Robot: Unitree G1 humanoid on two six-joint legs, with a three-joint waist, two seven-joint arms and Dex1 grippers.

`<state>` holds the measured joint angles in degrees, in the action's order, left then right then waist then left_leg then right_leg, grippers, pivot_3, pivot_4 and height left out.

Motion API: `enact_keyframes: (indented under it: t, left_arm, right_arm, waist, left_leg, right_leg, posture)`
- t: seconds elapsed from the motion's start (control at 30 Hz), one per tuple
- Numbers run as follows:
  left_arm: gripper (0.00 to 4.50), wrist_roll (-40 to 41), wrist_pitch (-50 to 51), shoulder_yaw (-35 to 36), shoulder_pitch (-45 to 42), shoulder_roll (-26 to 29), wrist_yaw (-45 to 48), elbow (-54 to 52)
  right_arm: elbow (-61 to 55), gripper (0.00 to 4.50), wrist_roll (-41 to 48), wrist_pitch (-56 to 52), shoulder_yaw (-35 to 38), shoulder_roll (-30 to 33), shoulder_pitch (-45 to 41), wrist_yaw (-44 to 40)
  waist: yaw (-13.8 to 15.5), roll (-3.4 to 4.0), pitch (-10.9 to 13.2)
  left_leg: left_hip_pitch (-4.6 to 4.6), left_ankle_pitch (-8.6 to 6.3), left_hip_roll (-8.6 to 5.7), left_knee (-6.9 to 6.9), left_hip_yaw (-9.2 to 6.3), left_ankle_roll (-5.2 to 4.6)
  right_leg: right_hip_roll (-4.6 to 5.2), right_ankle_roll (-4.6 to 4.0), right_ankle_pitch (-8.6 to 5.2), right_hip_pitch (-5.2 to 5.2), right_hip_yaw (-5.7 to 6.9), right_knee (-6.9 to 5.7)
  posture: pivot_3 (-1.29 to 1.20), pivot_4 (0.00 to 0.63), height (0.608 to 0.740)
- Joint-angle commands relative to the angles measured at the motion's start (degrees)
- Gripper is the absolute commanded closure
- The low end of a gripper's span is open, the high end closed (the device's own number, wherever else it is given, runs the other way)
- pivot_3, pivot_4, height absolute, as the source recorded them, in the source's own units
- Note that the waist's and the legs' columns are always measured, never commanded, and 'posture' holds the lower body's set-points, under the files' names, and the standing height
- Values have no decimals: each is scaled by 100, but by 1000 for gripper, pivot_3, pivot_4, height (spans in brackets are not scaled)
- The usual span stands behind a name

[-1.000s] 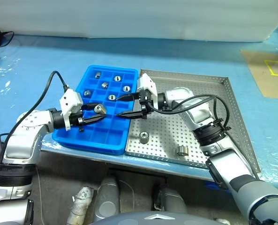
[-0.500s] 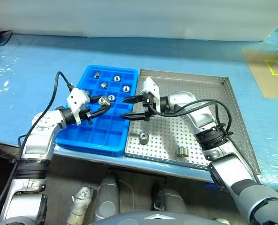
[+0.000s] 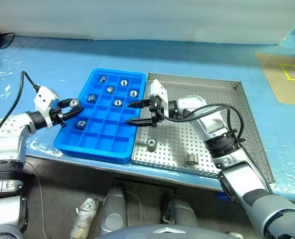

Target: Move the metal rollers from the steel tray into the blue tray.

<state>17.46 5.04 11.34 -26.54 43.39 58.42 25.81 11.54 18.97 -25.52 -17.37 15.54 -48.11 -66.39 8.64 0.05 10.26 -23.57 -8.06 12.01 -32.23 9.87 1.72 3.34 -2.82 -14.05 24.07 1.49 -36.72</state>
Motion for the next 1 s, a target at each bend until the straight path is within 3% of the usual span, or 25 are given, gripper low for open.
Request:
enact_keyframes:
  t: [0.03, 0.2, 0.83, 0.97, 1.0]
  left_arm:
    - [2626, -140, -377, -28, -451, -81, -101, 362]
    - [2626, -208, -474, -216, -892, -473, -111, 782]
    - [2626, -524, -711, -693, -696, -933, 333, 1196]
    - [1334, -675, -912, -671, -841, -963, 46, 1481]
    - [1334, -681, -957, -665, -860, -961, 30, 1509]
  right_arm:
    - [-54, 994, 35, 123, -76, -242, -229, -134]
    - [-154, 994, -16, 84, -105, -299, -121, -106]
    - [-590, 994, -54, -67, 36, 20, 292, 409]
    - [-637, 994, -51, -93, 55, 49, 348, 508]
    - [-649, 994, -51, -94, 64, 57, 357, 531]
  waist:
    - [5, -3, -2]
    - [16, -9, -3]
    - [-80, -20, -5]
    - [-107, -20, -5]
    - [-118, -20, -5]
  left_leg:
    - [1, 1, 1, 0, -1, 1]
    - [-9, 9, -9, -4, -5, 14]
    - [-6, 11, 0, -2, -2, 19]
    - [-6, 12, -1, -4, -3, 19]
    - [-6, 12, -1, -4, -3, 19]
  right_leg:
    - [0, -1, 0, 0, 1, -2]
    - [9, 0, 0, 0, 1, 0]
    - [-2, -5, -3, 5, 5, -6]
    - [-2, -5, -3, 3, 4, -6]
    - [-2, -5, -3, 3, 4, -6]
  posture:
    - [173, 150, 740]
    - [160, 150, 740]
    - [74, 150, 740]
    - [60, 150, 740]
    - [60, 150, 740]
